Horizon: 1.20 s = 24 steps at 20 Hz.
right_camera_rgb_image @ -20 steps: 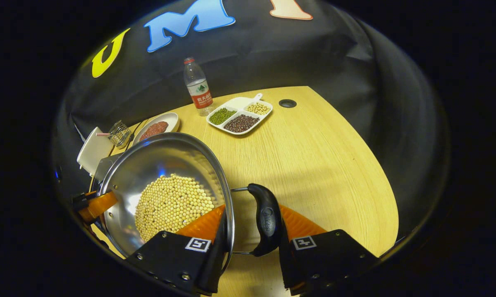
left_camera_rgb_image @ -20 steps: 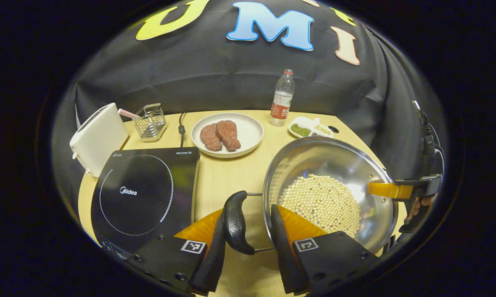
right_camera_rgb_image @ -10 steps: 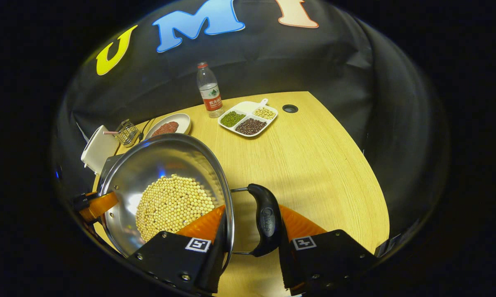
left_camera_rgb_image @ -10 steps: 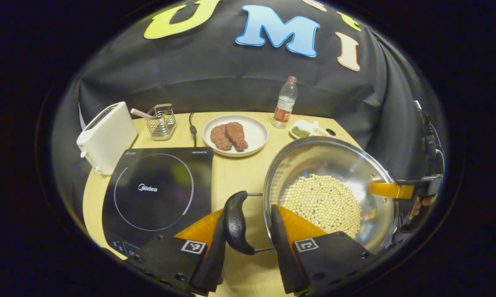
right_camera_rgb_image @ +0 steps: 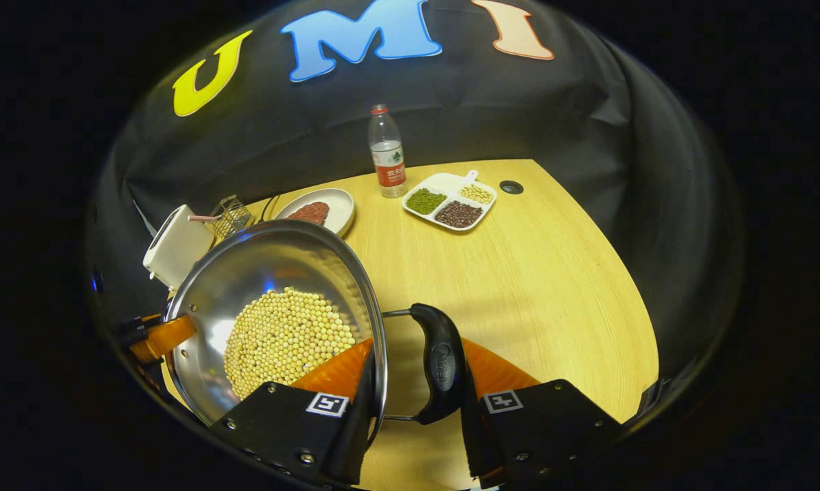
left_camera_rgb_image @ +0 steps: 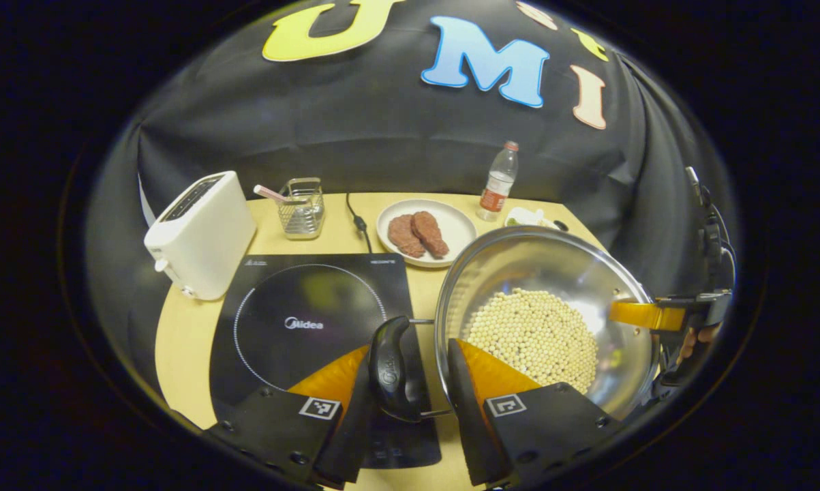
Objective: First push the handle of the pot to place it horizontally, then grasp the pot with both hands and set it on the induction cooktop.
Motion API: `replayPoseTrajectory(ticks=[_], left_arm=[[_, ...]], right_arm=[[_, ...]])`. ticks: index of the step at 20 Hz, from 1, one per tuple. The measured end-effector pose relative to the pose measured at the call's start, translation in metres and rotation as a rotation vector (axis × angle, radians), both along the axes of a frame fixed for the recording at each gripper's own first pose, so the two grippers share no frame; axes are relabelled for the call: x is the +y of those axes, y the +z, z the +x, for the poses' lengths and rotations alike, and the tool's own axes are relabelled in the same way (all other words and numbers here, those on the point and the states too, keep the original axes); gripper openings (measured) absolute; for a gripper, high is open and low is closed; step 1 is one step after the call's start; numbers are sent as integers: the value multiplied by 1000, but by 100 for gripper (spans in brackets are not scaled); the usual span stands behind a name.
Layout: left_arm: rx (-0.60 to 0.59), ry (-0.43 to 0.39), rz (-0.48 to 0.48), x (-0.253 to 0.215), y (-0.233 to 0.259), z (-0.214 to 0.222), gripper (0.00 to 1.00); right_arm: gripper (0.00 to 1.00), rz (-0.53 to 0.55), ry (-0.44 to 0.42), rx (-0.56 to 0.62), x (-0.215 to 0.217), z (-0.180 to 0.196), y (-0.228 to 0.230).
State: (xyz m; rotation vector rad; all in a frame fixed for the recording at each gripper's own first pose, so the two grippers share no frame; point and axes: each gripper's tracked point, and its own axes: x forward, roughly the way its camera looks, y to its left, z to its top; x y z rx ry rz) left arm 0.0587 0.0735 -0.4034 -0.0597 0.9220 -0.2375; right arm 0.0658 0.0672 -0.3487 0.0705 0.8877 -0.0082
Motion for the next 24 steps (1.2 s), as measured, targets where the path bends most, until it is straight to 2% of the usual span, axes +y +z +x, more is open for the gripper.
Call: replayPoseTrajectory(ticks=[1, 12, 13, 14, 17, 18, 21, 22, 24], left_arm=[[2, 4, 1, 10, 0, 1, 60], [9, 38, 39, 104, -4, 23, 60], [11, 42, 41, 110, -5, 24, 63], [16, 47, 42, 116, -6, 25, 60], [24, 56, 45, 133, -9, 28, 60], [27, 57, 48, 138, -11, 30, 63], [40, 65, 48, 150, -18, 36, 60], [41, 66, 50, 155, -19, 39, 64], [39, 66, 58, 164, -20, 46, 64]], right_arm=[[57, -2, 3, -2, 9, 1, 1], [57, -15, 32, -3, 95, 19, -3], [57, -16, 34, -2, 102, 21, -4], [57, -15, 37, 1, 107, 23, -6], [57, -18, 43, 2, 125, 28, -9], [57, -19, 43, 4, 130, 29, -10], [57, -20, 45, 16, 144, 31, -15], [57, -20, 44, 19, 149, 33, -16], [57, -21, 46, 17, 159, 38, -17]])
